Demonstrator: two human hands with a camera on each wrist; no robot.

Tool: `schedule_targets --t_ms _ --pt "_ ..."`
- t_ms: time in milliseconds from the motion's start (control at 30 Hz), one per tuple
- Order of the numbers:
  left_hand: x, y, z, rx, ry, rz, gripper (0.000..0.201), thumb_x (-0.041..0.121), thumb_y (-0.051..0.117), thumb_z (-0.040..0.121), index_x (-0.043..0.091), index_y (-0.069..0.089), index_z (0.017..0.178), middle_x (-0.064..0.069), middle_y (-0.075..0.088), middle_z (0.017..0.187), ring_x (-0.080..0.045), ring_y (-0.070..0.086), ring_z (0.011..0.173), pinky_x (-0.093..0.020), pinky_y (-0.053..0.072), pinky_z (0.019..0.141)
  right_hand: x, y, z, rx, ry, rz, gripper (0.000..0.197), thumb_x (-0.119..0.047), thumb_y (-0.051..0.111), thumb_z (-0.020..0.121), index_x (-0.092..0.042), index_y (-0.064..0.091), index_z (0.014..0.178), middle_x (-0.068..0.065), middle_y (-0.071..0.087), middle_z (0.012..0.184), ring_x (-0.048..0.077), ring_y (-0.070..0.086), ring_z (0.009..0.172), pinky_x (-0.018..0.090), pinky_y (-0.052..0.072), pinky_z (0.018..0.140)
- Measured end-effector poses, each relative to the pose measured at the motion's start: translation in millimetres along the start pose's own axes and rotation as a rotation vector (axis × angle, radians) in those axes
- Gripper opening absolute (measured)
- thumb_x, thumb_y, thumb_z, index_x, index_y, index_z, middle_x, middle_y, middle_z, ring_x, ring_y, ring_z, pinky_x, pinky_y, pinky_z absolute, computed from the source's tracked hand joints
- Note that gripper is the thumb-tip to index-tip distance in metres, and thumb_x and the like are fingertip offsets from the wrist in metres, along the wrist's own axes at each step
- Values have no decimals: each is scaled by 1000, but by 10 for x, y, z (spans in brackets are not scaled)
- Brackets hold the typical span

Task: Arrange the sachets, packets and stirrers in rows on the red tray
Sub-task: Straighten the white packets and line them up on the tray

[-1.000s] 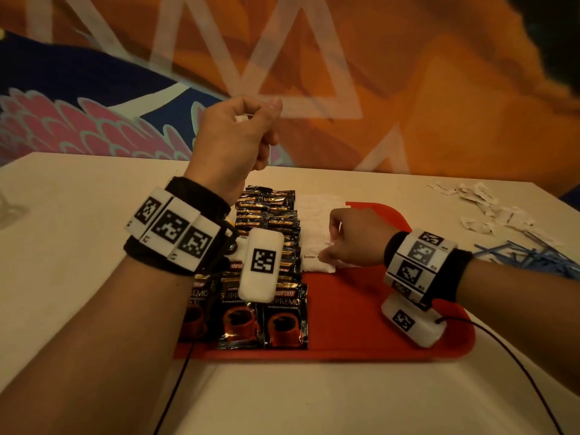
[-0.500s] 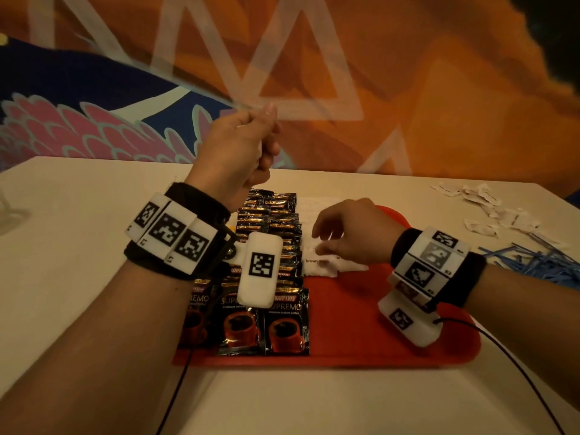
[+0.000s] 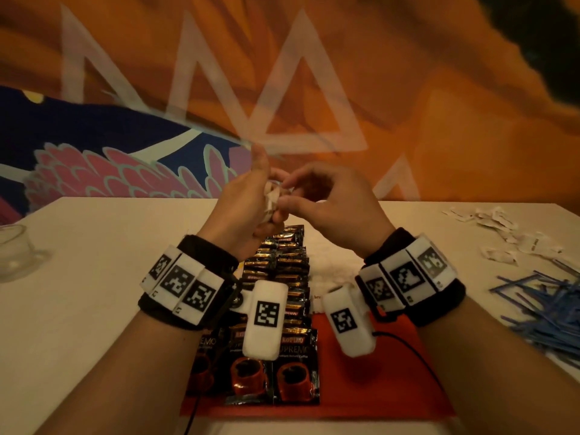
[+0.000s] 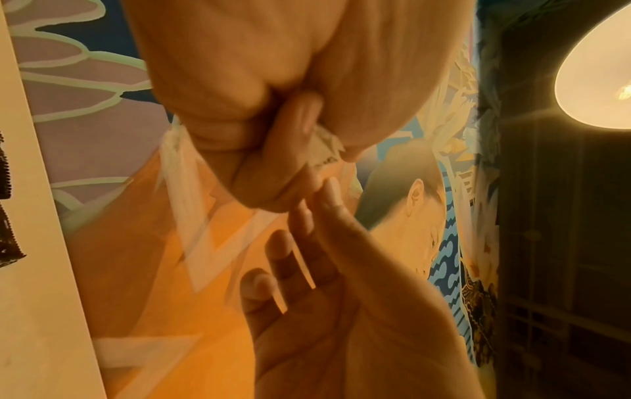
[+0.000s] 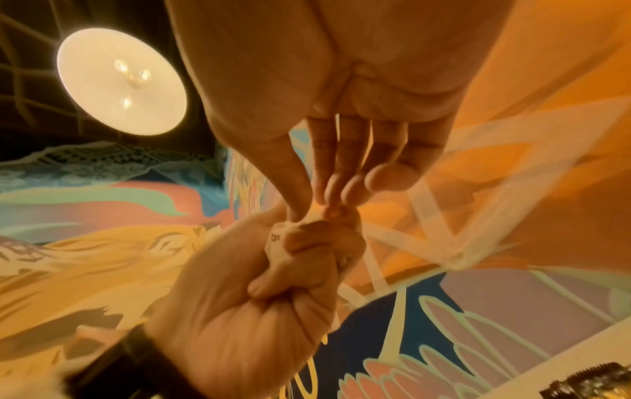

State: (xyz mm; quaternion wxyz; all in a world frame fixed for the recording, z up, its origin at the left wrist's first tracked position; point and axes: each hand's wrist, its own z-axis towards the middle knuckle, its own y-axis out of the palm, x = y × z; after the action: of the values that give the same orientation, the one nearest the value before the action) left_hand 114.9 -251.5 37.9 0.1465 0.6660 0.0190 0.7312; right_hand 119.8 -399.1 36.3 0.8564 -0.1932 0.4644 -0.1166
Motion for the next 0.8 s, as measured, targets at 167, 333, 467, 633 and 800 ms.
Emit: schedule_targets --t_ms 167,333,467,633,800 --pt "-16 -8 5 -11 -7 15 59 63 29 97 11 56 106 -8 52 69 -13 48 43 -17 27 34 63 34 0 -23 -18 22 13 -20 80 80 -29 70 83 -7 69 83 17 66 80 45 54 82" --pt "0 18 -14 -24 -13 4 52 53 30 102 9 56 113 -12 62 74 -19 61 50 -20 42 36 105 -15 3 -9 -3 55 13 -17 79 81 -22 68 75 -6 68 86 10 67 78 36 55 75" --pt "2 -1 -6 26 38 45 43 43 39 103 8 65 101 -10 72 83 -22 71 69 -23 53 47 129 -103 11 65 18 177 19 -7 71 87 -20 62 75 10 73 89 26 69 83 35 55 68" --pt "-12 -9 0 -16 99 147 48 45 53 87 2 68 102 -8 75 86 -20 73 77 -21 54 52 147 -191 -19 168 9 94 13 -10 72 86 -15 63 77 5 72 77 23 69 73 39 58 67" --pt "-33 2 -32 -107 158 264 32 31 65 80 4 71 96 -7 75 86 -15 72 75 -19 49 50 152 -226 -24 182 -2 4 8 -12 72 84 -17 65 82 0 70 77 19 68 71 43 59 71"
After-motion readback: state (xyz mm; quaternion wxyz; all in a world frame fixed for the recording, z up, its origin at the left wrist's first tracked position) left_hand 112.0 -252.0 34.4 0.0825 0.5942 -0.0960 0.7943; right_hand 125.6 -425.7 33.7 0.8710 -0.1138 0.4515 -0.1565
